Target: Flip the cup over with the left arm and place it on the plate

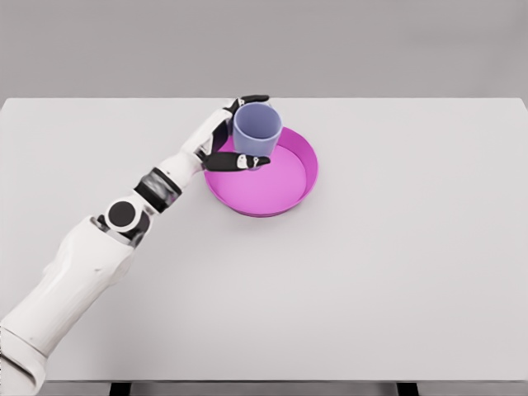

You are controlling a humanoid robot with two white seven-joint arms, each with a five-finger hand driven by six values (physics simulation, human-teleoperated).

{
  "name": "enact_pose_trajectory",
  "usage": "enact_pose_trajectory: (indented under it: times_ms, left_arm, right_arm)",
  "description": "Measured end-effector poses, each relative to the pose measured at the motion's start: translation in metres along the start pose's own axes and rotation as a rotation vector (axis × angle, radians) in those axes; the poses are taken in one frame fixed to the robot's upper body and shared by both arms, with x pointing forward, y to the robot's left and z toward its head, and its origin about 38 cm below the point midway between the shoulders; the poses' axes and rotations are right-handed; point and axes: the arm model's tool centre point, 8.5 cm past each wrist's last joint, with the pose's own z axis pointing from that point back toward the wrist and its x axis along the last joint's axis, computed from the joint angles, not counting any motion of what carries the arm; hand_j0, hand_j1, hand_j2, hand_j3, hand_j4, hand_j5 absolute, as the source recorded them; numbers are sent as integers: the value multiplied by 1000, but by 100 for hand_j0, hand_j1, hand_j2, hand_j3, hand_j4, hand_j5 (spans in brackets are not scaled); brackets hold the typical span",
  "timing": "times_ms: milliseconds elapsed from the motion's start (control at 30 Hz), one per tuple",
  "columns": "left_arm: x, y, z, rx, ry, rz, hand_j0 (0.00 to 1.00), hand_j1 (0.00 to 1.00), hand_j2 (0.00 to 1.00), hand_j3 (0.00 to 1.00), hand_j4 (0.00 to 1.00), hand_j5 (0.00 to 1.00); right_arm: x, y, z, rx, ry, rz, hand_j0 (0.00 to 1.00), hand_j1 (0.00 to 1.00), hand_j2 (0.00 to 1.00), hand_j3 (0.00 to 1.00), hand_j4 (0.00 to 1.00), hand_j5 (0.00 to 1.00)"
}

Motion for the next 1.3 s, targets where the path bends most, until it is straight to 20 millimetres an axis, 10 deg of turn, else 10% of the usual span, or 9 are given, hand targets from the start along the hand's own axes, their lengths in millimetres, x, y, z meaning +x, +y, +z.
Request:
enact_pose_trajectory:
  times_ms: [733,900,1300]
  left_arm:
    - [-20,-17,-3,59,20,134,79,79,79,79,79,79]
    - [-21,-17,-3,59,22,137,100,100,100,100,100,100]
    - [-19,-15,-2,55,21,125,100,100,100,100,100,100]
  right_arm:
    - [0,0,0,0,0,0,100,100,100,100,100,100]
    - [0,0,0,0,0,0,100,100,100,100,100,100]
    - [0,0,0,0,0,0,100,100,100,100,100,100]
